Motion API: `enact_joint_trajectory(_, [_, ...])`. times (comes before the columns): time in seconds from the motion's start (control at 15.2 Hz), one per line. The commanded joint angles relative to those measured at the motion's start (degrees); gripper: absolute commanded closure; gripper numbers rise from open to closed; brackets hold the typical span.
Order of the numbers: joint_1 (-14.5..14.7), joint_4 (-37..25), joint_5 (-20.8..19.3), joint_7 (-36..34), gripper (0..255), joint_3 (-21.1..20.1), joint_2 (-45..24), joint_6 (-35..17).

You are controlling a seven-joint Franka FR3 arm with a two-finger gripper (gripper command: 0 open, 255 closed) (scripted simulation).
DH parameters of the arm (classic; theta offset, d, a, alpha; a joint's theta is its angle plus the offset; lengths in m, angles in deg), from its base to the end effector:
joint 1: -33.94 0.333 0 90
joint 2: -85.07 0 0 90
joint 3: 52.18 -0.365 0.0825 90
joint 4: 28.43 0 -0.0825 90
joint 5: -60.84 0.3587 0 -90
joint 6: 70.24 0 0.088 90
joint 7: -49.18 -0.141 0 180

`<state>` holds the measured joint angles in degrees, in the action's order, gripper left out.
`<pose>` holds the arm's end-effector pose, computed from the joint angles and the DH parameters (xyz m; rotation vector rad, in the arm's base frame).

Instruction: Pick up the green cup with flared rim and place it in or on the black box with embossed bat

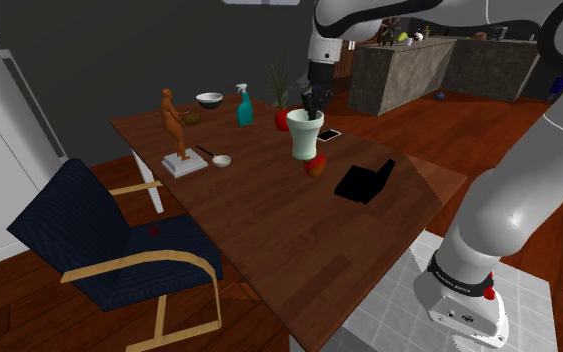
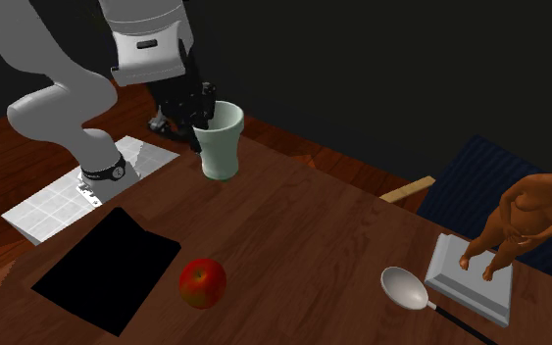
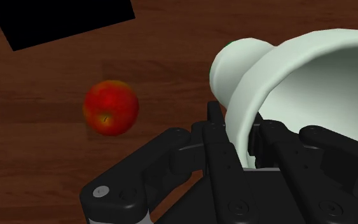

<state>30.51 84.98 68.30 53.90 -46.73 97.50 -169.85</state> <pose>0.4513 -0.0582 0.5777 -2.9879 0.1398 0.0112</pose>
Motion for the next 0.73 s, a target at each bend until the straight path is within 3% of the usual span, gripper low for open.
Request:
enact_joint_trajectory(0.0, [-1.17,1.07,-0.59,2.61,255,1.62,1.43,0.69])
enact_joint_trajectory(0.66, [-6.71,3.41,-4.56,14.86,255,9.91,6.68,4.88])
